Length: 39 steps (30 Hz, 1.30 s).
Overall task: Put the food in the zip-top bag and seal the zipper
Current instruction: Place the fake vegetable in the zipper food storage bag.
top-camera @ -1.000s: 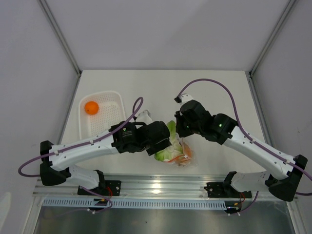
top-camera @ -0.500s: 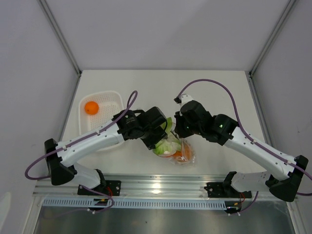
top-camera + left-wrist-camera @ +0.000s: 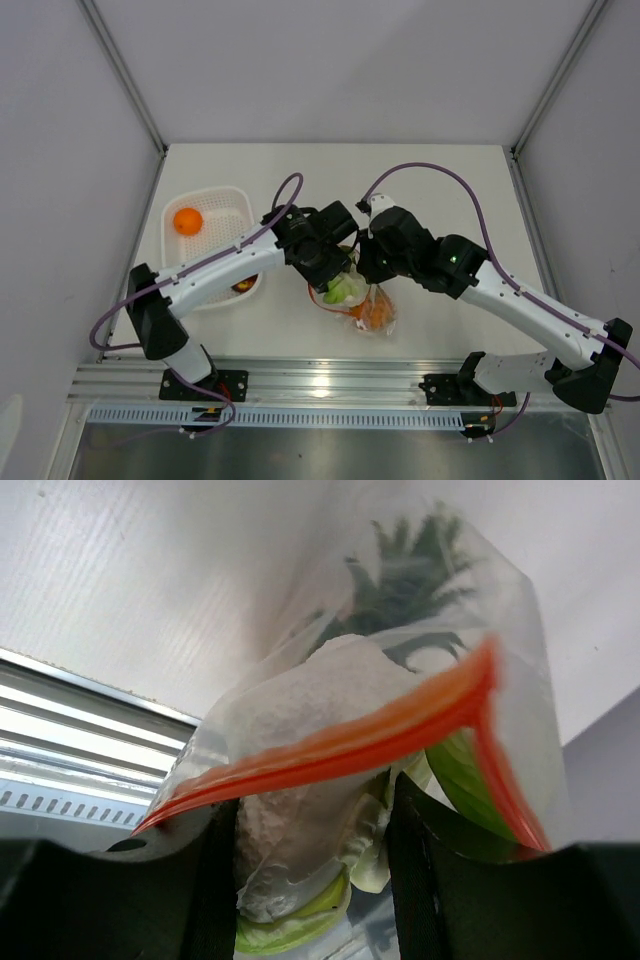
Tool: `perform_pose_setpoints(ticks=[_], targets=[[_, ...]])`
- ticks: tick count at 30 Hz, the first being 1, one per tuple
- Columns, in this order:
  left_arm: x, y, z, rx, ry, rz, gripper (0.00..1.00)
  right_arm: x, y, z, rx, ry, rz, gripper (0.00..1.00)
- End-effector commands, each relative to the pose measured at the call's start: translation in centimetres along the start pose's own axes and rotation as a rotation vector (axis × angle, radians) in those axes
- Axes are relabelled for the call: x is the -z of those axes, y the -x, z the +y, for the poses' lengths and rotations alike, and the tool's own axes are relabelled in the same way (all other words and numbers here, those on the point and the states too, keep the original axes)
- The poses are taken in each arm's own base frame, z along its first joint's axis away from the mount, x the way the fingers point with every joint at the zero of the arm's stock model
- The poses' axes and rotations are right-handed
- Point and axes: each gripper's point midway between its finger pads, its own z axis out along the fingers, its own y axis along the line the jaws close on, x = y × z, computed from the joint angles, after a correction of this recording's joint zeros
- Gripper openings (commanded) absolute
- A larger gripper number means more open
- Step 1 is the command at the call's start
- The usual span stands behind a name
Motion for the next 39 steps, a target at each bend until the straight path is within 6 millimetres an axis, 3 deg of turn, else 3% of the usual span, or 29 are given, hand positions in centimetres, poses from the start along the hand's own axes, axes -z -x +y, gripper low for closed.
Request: perform_pose_setpoints(ticks=[1, 4, 9, 14, 15, 17, 20, 21, 24, 30, 34, 35, 36, 38, 39], targets=[[1.3, 1.3, -1.7, 0.031, -0.028, -0.043, 0.06, 0.9, 1.3, 1.2, -0.02, 0.053, -0.056, 0.0], [1.4, 2.2, -1.7, 0.0, -0.014, -0.094, 0.12, 1.1, 1.4, 1.2, -0.02, 0.053, -0.056, 0.0], [2.1, 3.4, -1.1, -0.044, -0.044, -0.168, 0.49, 1.0, 1.3, 0.9, -0.014, 0.042, -0.055, 0.0], [2.7, 3.3, -0.9, -0.157, -0.078, -0.177, 0.69, 0.8, 1.3, 1.1, -0.011, 0.045, -0.048, 0.0], [2.9, 3.1, -1.0, -0.19, -0.091, -0.194, 0.87, 0.7, 1.3, 1.0, -0.007, 0.044, -0.046, 0.0], [3.8, 2.7, -1.2, -0.262, -0.139, -0.22, 0.99, 0.8, 1.4, 0.9, -0.007, 0.04, -0.047, 0.0], [4.5, 2.3, -1.2, -0.317, -0.193, -0.224, 1.0, 0.8, 1.5, 0.7, -0.008, 0.035, -0.049, 0.0], [3.9, 2.0, -0.6, -0.335, -0.187, -0.216, 0.99, 0.7, 1.4, 0.7, -0.008, 0.034, -0.046, 0.0], [5.4, 1.7, -0.9, -0.368, -0.273, -0.228, 0.99, 0.6, 1.2, 0.6, -0.006, 0.03, -0.034, 0.0], [6.0, 3.3, 2.1, -0.381, -0.318, -0.297, 0.98, 0.9, 1.0, 0.2, -0.011, 0.037, -0.029, 0.0], [5.9, 3.4, 3.3, -0.399, -0.414, -0.293, 0.91, 1.0, 0.9, 0.1, -0.016, 0.046, -0.022, 0.0], [4.2, 3.1, 4.6, -0.419, -0.39, -0.278, 0.89, 1.0, 0.9, 0.1, -0.016, 0.049, -0.024, 0.0], [5.3, 2.9, 3.9, -0.405, -0.469, -0.269, 0.87, 1.0, 0.9, 0.1, -0.021, 0.051, -0.023, 0.0], [4.2, 2.5, 4.8, -0.443, -0.486, -0.255, 0.81, 1.0, 0.9, 0.0, -0.022, 0.053, -0.021, 0.0], [5.1, 2.1, 4.1, -0.44, -0.553, -0.242, 0.79, 1.0, 0.9, 0.0, -0.026, 0.055, -0.02, 0.0]])
